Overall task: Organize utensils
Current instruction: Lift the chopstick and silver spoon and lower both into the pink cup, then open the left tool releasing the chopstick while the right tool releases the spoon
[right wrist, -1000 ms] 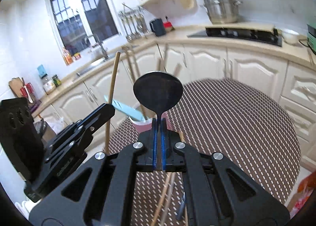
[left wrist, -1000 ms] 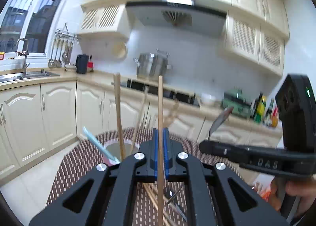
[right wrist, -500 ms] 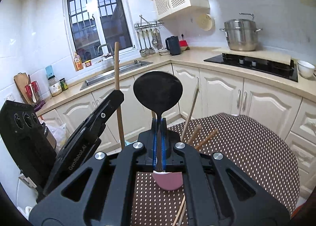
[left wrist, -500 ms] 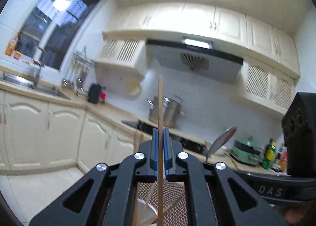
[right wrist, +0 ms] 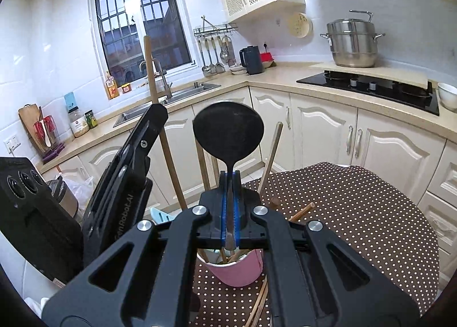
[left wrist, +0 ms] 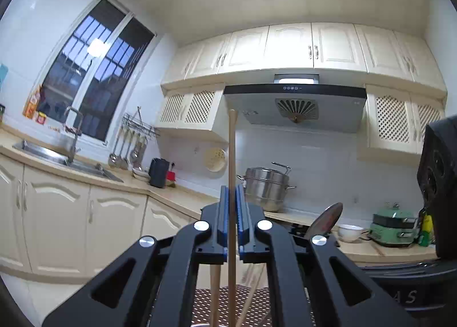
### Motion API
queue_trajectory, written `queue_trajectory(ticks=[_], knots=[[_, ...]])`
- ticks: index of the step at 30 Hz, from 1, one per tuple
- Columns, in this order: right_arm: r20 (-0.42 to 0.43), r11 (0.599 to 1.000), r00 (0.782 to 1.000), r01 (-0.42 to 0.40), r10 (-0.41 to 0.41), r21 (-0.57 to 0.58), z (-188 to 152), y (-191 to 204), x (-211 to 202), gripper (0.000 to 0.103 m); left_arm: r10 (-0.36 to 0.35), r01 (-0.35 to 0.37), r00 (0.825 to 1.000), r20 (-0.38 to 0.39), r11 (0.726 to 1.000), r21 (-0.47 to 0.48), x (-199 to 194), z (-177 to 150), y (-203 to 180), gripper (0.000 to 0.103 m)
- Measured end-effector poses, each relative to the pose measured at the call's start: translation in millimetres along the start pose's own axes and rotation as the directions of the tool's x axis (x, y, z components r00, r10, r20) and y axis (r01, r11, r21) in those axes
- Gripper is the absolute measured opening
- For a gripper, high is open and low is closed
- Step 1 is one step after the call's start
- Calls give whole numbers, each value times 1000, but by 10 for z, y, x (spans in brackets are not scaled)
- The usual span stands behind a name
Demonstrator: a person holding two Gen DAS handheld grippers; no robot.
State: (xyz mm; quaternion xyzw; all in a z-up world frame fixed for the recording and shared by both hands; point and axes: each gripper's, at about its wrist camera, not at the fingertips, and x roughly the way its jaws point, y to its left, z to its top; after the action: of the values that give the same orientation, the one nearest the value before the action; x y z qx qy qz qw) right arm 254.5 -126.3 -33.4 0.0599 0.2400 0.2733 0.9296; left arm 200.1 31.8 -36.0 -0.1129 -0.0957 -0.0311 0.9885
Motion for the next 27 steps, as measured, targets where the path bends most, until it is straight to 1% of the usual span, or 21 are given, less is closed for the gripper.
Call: queue_trajectory(ticks=[6,13,16,17,18,19,20,21,24,26,27], knots=[[-12,1000,1000,-12,12,5,-42,-54,62,4,15,-15,1000,1,1000,19,42,-122,-15,5],[-31,1000,999,-24,24,4,-82,-57,102,4,16,-16,999,-30,1000,2,43,-216,17,5],[-38,1000,999,-21,21,8,-93,-61,118,4,8,-7,998,-70,1000,9,42,-220,21,6],[-40,1000,999,-20,20,11,-98,-63,117,4,7,-7,997,-81,1000,9,45,-219,23,8],[-41,1000,999,-18,19,12,-102,-64,114,4,11,-11,995,-95,1000,5,45,-219,35,14],[-46,1000,999,-15,16,14,-95,-67,118,4,21,-22,994,-108,1000,-1,45,-214,54,23],[-51,1000,999,-13,14,14,-95,-68,118,4,27,-28,993,-116,1000,-7,49,-208,65,26],[-54,1000,998,-11,11,11,-96,-65,119,4,25,-27,992,-125,1000,-15,44,-199,83,28],[-64,1000,998,-3,3,4,-105,-32,122,4,20,-24,990,-138,999,-21,4,-150,89,30],[-68,1000,998,1,-1,4,-102,-19,125,4,20,-23,990,-139,999,-23,-35,-105,93,33],[-69,1000,998,4,-4,2,-103,-7,123,4,19,-23,990,-142,999,-24,-51,-86,90,36]])
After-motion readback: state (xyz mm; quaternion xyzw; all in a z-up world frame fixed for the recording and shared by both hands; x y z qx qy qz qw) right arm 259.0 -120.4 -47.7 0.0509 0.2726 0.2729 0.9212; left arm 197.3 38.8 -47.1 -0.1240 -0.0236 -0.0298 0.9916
